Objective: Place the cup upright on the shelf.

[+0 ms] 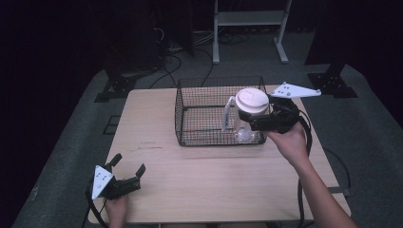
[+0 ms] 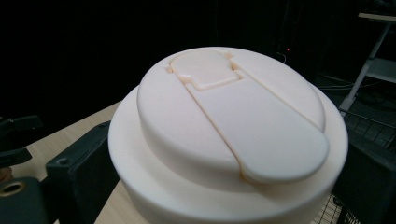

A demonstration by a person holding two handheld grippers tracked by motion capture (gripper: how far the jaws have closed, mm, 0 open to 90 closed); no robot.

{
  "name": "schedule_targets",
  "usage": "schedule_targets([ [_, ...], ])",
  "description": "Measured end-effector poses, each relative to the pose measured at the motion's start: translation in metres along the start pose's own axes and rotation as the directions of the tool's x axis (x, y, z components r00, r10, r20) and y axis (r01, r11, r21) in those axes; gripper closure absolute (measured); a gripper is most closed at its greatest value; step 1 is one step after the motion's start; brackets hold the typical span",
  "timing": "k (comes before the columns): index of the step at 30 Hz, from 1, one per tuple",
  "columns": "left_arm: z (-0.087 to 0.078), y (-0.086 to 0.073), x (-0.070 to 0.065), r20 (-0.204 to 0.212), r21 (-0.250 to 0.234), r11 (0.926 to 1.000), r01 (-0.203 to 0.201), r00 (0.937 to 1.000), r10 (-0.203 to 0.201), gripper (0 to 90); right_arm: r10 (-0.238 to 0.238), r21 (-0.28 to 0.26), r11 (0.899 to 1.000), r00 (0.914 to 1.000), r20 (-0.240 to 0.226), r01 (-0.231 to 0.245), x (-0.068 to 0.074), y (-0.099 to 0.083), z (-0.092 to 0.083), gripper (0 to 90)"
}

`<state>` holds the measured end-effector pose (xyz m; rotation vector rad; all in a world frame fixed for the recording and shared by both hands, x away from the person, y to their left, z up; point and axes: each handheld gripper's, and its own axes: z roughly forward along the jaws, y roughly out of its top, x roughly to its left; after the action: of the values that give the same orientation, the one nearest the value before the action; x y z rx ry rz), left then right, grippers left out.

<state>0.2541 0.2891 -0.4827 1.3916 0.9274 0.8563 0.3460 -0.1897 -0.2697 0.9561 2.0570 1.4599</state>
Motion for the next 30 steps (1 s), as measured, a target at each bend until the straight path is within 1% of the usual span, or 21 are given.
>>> schedule_targets([
  [2, 0.0, 0.0, 0.0, -0.001, 0.0, 1.0, 0.0, 1.0, 0.0, 0.9, 0.001, -0.003, 1.0, 1.0, 0.001, -0.001, -0.002, 0.004, 0.003, 4.3],
  [5, 0.0, 0.0, 0.0, 0.0, 0.001, 1.0, 0.001, 1.0, -0.001, 0.9, -0.012, 0.001, 1.0, 0.9999, 0.011, 0.012, -0.004, 0.013, 0.01, 4.3],
  [10, 0.0, 0.0, 0.001, -0.001, -0.004, 1.0, 0.006, 1.0, -0.006, 0.9, -0.021, 0.006, 1.0, 0.9995, 0.023, 0.021, -0.007, 0.022, 0.018, 4.3],
  [16, 0.0, 0.0, 0.001, -0.001, -0.005, 1.0, 0.007, 1.0, -0.007, 0.9, -0.015, 0.014, 1.0, 0.9993, 0.033, 0.015, -0.014, 0.031, 0.031, 4.3],
  [21, 0.0, 0.0, 0.001, -0.002, -0.007, 0.9999, 0.01, 0.9999, -0.01, 0.9, -0.011, 0.02, 1.0, 0.9988, 0.048, 0.01, -0.019, 0.037, 0.043, 4.3],
  [30, 0.0, 0.0, 0.001, 0.0, -0.006, 0.9999, 0.008, 1.0, -0.008, 0.9, 0.005, 0.034, 0.999, 0.9974, 0.072, -0.007, -0.03, 0.038, 0.066, 4.3],
])
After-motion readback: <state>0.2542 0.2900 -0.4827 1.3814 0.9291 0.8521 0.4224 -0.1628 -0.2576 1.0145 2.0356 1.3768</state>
